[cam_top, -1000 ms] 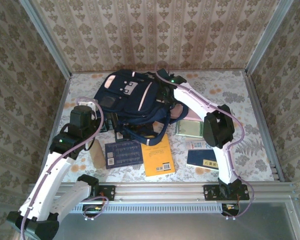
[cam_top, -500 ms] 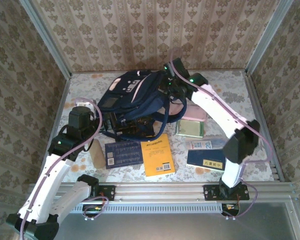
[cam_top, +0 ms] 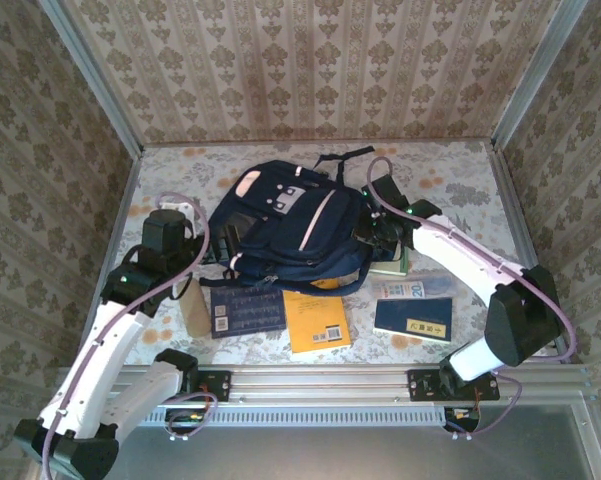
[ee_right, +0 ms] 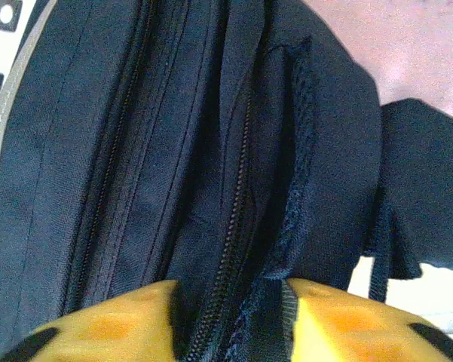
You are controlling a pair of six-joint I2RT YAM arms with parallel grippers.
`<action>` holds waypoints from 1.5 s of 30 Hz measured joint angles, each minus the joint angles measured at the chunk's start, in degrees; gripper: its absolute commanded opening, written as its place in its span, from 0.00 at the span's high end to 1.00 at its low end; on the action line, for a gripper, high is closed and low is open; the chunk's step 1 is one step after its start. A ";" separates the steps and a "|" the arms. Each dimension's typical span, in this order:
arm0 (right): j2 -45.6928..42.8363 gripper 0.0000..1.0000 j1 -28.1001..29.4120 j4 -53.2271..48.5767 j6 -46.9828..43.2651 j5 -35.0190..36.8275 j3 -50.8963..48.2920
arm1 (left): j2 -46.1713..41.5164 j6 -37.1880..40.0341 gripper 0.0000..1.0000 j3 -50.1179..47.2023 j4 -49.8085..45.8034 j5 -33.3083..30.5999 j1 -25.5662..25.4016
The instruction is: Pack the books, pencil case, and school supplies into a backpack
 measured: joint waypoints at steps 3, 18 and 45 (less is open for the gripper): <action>-0.13 0.58 3.74 -1.81 -2.10 5.46 2.99 | 0.42 -0.24 0.01 0.00 -0.02 0.17 0.00; 7.52 0.82 31.28 16.24 0.04 3.23 -0.63 | 0.61 -1.31 0.00 0.00 -0.22 -2.27 0.76; 31.12 0.56 38.51 -1.03 14.80 16.72 19.43 | -2.58 -2.56 0.00 0.00 -2.45 -6.05 1.01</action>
